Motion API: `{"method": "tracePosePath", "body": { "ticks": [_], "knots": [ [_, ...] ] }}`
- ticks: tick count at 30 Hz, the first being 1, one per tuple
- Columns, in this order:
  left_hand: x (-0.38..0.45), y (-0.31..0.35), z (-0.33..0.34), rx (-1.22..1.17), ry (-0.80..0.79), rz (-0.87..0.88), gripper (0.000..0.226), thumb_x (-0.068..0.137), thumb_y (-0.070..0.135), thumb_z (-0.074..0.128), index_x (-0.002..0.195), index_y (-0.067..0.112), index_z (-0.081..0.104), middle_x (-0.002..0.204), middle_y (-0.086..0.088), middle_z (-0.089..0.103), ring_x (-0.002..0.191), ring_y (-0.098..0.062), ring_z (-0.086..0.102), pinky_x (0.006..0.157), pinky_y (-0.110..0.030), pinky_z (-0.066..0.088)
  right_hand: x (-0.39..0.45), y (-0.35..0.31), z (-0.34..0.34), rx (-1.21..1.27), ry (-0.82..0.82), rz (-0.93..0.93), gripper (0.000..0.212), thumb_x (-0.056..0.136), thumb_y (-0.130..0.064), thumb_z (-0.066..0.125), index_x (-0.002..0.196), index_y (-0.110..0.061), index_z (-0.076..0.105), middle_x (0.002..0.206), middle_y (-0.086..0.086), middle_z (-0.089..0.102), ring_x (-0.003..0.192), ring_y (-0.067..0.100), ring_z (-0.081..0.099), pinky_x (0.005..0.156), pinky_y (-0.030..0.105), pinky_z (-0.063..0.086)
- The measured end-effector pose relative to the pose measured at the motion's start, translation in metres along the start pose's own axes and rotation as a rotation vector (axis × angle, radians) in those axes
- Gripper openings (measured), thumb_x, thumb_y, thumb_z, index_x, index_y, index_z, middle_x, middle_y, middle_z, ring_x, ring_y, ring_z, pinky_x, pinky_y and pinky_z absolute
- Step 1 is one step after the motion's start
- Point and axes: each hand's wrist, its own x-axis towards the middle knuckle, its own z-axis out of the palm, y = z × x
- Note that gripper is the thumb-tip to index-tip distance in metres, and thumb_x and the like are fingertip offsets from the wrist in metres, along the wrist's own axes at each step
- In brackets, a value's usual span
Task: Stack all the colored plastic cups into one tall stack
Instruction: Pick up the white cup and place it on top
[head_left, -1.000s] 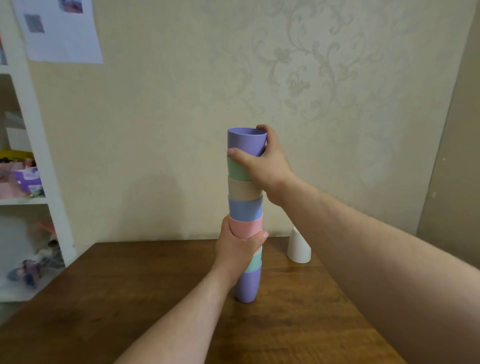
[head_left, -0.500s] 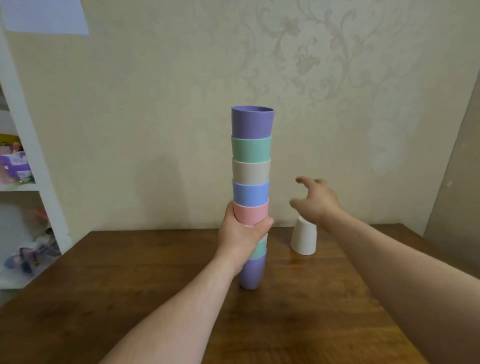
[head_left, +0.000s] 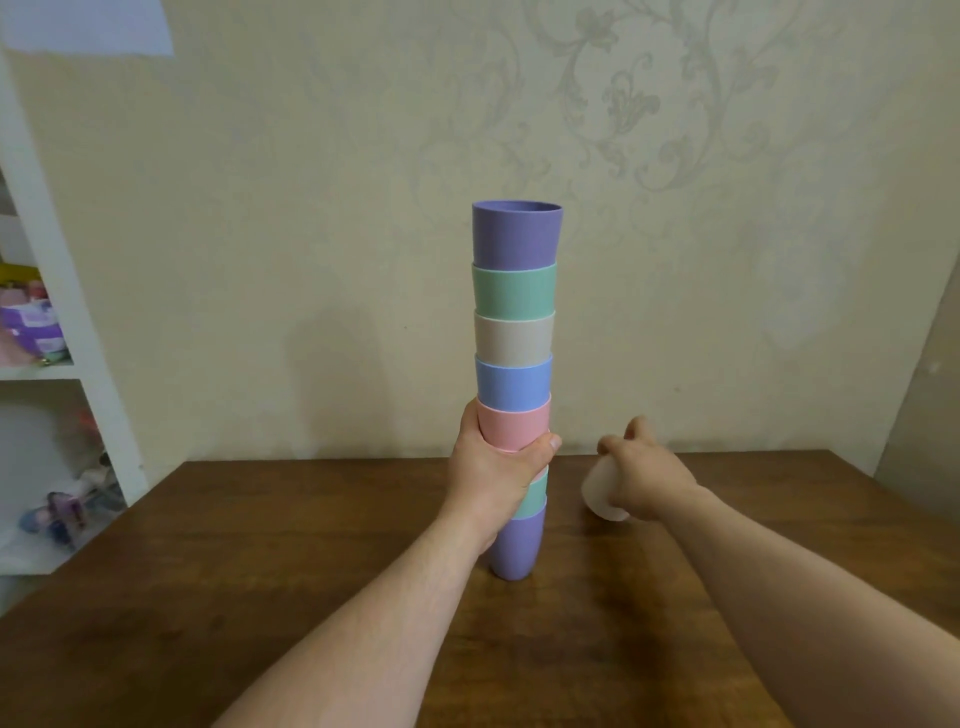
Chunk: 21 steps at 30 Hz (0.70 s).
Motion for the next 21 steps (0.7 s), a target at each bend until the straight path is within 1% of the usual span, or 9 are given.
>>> {"method": "tracePosePath", "body": {
  "ticks": [2, 4, 6, 8, 11, 14, 16, 18, 21],
  "knots": [
    [-0.001, 0.002, 0.000, -0.004, -0.006, -0.008, 0.066, 0.064, 0.040, 0.096, 0.120, 0.039, 0.061, 0.109, 0.012, 0.078, 0.097, -0.017, 0.078, 0.088, -0.047, 0.067, -0.010, -0.002, -0.004, 0.112, -0.013, 0.050, 0.057, 0.082, -0.024, 0.086, 0.122, -0.029, 0.046, 0.136, 0.008, 0.033, 0.104, 0.036, 0.060, 0.099, 0.050, 0.058],
    [-0.001, 0.003, -0.001, -0.006, -0.016, -0.015, 0.064, 0.064, 0.038, 0.096, 0.118, 0.040, 0.062, 0.108, 0.012, 0.079, 0.098, -0.018, 0.078, 0.089, -0.048, 0.067, -0.020, -0.003, -0.003, 0.178, -0.039, 0.092, 0.067, 0.075, -0.036, 0.092, 0.116, -0.029, 0.040, 0.134, 0.009, 0.038, 0.107, 0.037, 0.060, 0.100, 0.050, 0.056],
    [-0.001, 0.005, -0.002, -0.015, -0.028, -0.020, 0.062, 0.064, 0.036, 0.096, 0.117, 0.040, 0.063, 0.106, 0.012, 0.080, 0.097, -0.019, 0.079, 0.089, -0.050, 0.067, -0.031, -0.002, 0.002, 0.211, -0.063, 0.109, 0.079, 0.068, -0.052, 0.093, 0.118, -0.026, 0.037, 0.131, 0.009, 0.050, 0.112, 0.036, 0.061, 0.096, 0.048, 0.057],
    [-0.002, 0.006, -0.004, -0.015, -0.034, -0.024, 0.063, 0.063, 0.036, 0.096, 0.117, 0.039, 0.063, 0.105, 0.011, 0.080, 0.096, -0.020, 0.079, 0.089, -0.052, 0.067, -0.040, -0.001, 0.008, 0.213, -0.108, 0.139, 0.088, 0.067, -0.063, 0.086, 0.128, -0.024, 0.036, 0.130, 0.009, 0.061, 0.115, 0.033, 0.063, 0.092, 0.046, 0.057],
    [-0.006, 0.008, -0.005, -0.004, -0.032, -0.025, 0.063, 0.065, 0.035, 0.096, 0.117, 0.039, 0.062, 0.106, 0.010, 0.080, 0.096, -0.019, 0.079, 0.089, -0.050, 0.067, -0.052, -0.002, 0.016, 0.174, -0.186, 0.181, 0.105, 0.071, -0.057, 0.082, 0.156, -0.027, 0.030, 0.146, 0.011, 0.054, 0.128, 0.034, 0.060, 0.101, 0.048, 0.056],
    [-0.013, 0.010, -0.008, -0.008, -0.041, -0.026, 0.061, 0.065, 0.035, 0.095, 0.116, 0.039, 0.062, 0.106, 0.010, 0.080, 0.096, -0.018, 0.079, 0.088, -0.049, 0.067, -0.065, -0.004, 0.022, 0.204, -0.228, 0.212, 0.111, 0.073, -0.050, 0.082, 0.164, -0.033, 0.021, 0.154, 0.011, 0.043, 0.134, 0.035, 0.055, 0.100, 0.045, 0.056],
    [-0.018, 0.012, -0.011, -0.019, -0.042, -0.027, 0.060, 0.066, 0.033, 0.095, 0.116, 0.039, 0.063, 0.105, 0.011, 0.080, 0.096, -0.018, 0.079, 0.087, -0.047, 0.067, -0.072, -0.003, 0.026, 0.242, -0.203, 0.213, 0.111, 0.071, -0.057, 0.080, 0.164, -0.032, 0.025, 0.153, 0.009, 0.050, 0.133, 0.033, 0.057, 0.100, 0.043, 0.056],
    [-0.024, 0.012, -0.013, -0.025, -0.037, -0.025, 0.057, 0.069, 0.028, 0.096, 0.115, 0.039, 0.063, 0.104, 0.012, 0.081, 0.095, -0.016, 0.079, 0.085, -0.042, 0.067, -0.079, -0.005, 0.023, 0.390, -0.142, 0.209, 0.104, 0.072, -0.062, 0.082, 0.160, -0.028, 0.039, 0.149, 0.006, 0.059, 0.131, 0.030, 0.060, 0.103, 0.041, 0.054],
    [-0.030, 0.013, -0.015, -0.031, -0.032, -0.026, 0.058, 0.069, 0.027, 0.097, 0.116, 0.037, 0.064, 0.103, 0.013, 0.081, 0.095, -0.015, 0.079, 0.084, -0.040, 0.066, -0.082, -0.021, -0.015, 0.789, 0.088, 0.155, 0.075, 0.079, -0.049, 0.089, 0.142, -0.024, 0.057, 0.126, 0.002, 0.070, 0.109, 0.025, 0.069, 0.097, 0.043, 0.060]
  ]
}}
